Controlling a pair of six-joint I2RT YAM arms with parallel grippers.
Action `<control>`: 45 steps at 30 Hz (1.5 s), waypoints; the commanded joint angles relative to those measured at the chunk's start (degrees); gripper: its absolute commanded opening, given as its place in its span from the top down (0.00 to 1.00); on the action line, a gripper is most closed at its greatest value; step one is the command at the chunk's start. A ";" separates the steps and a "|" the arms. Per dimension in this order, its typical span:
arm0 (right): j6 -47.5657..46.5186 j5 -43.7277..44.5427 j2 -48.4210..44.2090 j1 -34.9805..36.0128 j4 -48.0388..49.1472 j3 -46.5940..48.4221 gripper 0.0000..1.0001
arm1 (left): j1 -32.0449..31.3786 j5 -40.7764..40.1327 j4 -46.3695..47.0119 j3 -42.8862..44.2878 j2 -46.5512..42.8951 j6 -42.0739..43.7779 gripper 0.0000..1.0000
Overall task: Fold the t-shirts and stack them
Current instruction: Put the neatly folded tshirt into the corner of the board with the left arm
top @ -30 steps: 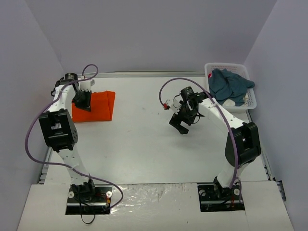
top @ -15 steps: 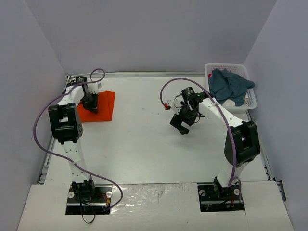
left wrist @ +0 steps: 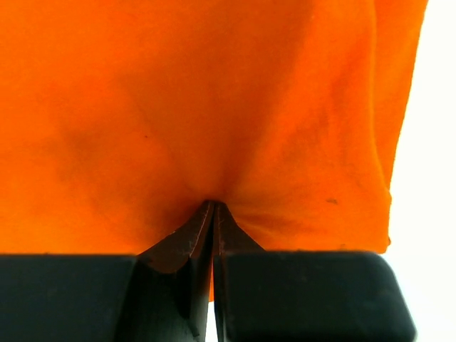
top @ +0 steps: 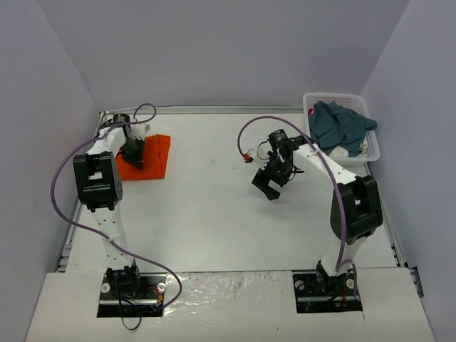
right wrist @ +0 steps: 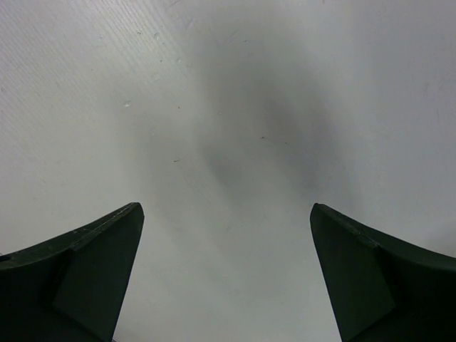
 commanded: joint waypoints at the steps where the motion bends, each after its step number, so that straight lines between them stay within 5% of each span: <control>1: 0.35 -1.09 0.89 -0.27 -2.00 0.77 0.00 | 0.16 -4.51 -0.28 1.02 -0.68 2.74 0.97; 12: 0.52 -1.44 3.00 -0.27 -2.97 2.26 0.00 | 0.42 -9.79 -1.16 9.54 5.47 3.89 0.98; 30: 0.35 -1.71 7.92 -0.27 -4.90 4.98 0.00 | 1.21 -9.79 -9.77 38.98 20.24 0.81 0.98; 45: 0.17 -2.15 12.23 0.17 -7.10 7.53 0.00 | 1.04 -13.48 -7.23 43.30 22.53 4.15 0.98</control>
